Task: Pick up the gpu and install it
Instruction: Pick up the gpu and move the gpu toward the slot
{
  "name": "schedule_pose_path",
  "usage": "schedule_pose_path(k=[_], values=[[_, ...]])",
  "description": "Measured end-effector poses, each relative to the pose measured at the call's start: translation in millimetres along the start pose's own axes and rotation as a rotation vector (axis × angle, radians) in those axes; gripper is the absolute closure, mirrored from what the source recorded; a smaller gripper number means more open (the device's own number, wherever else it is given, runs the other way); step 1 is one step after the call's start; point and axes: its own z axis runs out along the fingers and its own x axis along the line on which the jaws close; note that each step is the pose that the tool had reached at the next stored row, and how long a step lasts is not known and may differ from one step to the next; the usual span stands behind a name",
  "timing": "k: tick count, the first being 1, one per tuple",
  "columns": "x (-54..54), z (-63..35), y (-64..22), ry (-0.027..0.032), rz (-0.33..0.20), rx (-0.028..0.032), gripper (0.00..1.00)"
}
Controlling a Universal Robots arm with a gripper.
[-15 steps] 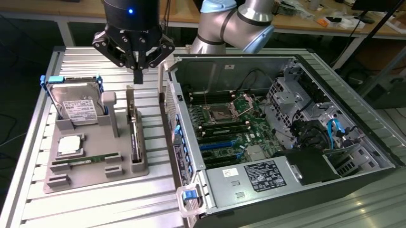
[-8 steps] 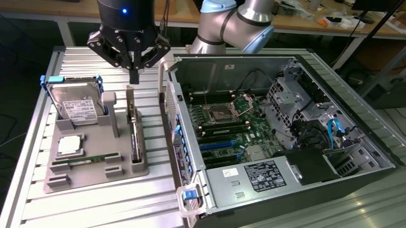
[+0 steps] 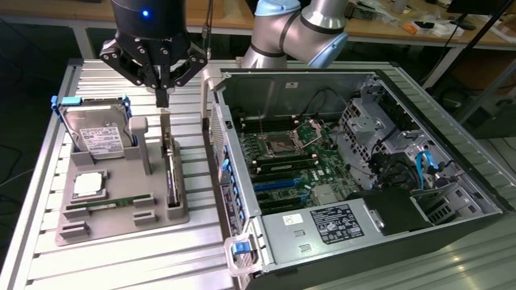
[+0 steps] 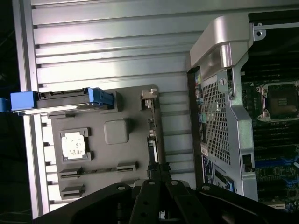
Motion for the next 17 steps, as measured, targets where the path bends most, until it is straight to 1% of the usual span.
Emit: schedule_pose_path(k=[13, 15, 16, 17], values=[[0.0, 0.0, 0.0, 0.0000, 0.000, 0.0000, 0.89], [0.0, 0.0, 0.0, 0.0000, 0.000, 0.0000, 0.76], [0.0, 0.0, 0.0, 0.0000, 0.000, 0.0000, 0.76], [0.0, 0.0, 0.0, 0.0000, 0.000, 0.0000, 0.70]])
